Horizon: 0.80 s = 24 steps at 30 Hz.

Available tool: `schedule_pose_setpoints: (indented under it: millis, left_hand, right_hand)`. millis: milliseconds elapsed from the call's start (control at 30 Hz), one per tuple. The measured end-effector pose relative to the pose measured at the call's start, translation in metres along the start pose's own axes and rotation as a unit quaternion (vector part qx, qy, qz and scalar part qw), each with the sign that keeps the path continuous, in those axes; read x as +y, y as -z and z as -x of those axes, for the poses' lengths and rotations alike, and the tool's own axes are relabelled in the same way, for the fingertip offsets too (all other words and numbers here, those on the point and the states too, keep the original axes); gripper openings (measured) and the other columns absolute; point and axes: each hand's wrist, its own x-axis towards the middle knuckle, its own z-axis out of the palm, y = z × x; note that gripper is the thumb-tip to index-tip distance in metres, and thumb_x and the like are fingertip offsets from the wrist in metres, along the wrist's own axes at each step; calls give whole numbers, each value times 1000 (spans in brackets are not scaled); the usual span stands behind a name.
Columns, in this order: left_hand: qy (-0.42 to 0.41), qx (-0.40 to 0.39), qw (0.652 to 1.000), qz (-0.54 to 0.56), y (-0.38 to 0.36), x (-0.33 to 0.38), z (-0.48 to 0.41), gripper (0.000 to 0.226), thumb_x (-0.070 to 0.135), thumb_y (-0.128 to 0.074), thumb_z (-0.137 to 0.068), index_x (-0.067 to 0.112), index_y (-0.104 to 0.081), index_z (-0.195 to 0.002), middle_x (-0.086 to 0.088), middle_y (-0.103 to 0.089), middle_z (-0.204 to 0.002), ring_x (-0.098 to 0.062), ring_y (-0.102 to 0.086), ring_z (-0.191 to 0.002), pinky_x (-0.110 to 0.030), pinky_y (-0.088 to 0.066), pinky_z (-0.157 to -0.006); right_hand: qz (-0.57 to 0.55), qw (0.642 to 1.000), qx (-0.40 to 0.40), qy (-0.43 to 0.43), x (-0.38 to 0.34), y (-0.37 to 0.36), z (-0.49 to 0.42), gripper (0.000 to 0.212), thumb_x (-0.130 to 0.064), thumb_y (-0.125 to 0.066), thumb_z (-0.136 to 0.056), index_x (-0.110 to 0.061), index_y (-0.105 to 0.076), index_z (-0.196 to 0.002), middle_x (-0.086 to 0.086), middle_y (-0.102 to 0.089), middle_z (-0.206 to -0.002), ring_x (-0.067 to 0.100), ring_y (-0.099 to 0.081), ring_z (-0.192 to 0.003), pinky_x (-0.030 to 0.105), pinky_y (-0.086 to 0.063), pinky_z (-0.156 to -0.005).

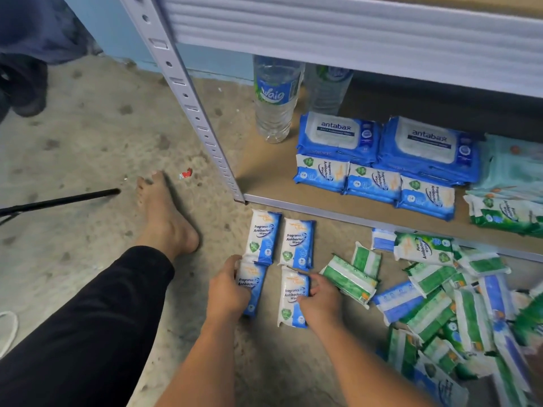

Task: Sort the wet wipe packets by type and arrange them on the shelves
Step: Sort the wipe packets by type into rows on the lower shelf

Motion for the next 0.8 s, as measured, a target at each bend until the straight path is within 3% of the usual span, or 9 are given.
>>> schedule_pose_setpoints:
  millis: [133,400,500,667,733,800]
  left_hand:
    - [-10,39,999,2,-7,-7,0,65,-5,-66,-69,28,-51,-123,1,-57,-111,-20,-59,-100,-31,-50,-86]
    - [-1,32,999,-5,-12,-15,1,57,-1,-70,-73,21,-58,-123,3,-63,-116,-18,-61,-106,-36,-52,-94]
    - [-2,29,999,-13,-13,-12,4,56,1,-68,-73,22,-55,-123,3,-59,-117,-17,-59,-107,-37,-52,-92]
    - [-19,111,992,-62,-17,6,24,30,10,-64,-77,22,-43,-95,5,-41,-103,-20,-45,-91,-35,-42,-75]
    - [-31,104,992,-58,-23,16,33,26,10,-62,-79,20,-43,-94,2,-42,-101,-22,-45,-89,-37,-43,-75]
    - [-63,71,993,-67,-28,26,42,22,9,-59,-80,19,-44,-92,1,-44,-97,-25,-48,-89,-38,-45,-77]
  right_hand:
    - [6,1000,18,4,-5,-2,3,38,-1,-68,-71,-35,-59,-87,-8,-72,-84,17,-70,-84,33,-59,-80]
    - [6,1000,24,-7,-9,-4,5,37,-7,-65,-67,-28,-64,-97,-6,-73,-91,19,-71,-88,35,-60,-80]
    - [2,1000,27,-9,-12,-2,7,44,-5,-66,-72,-29,-61,-109,-2,-69,-97,22,-68,-91,33,-59,-78]
    - [30,999,8,-8,-11,9,14,38,-9,-67,-83,-26,-56,-115,3,-64,-110,26,-65,-99,31,-55,-76]
    - [46,999,1,3,-8,24,19,33,-13,-67,-86,-23,-58,-116,2,-66,-115,24,-65,-102,31,-55,-82]
    - [65,998,-6,14,-2,50,26,27,-13,-62,-89,-25,-59,-113,-1,-68,-115,19,-63,-95,23,-53,-73]
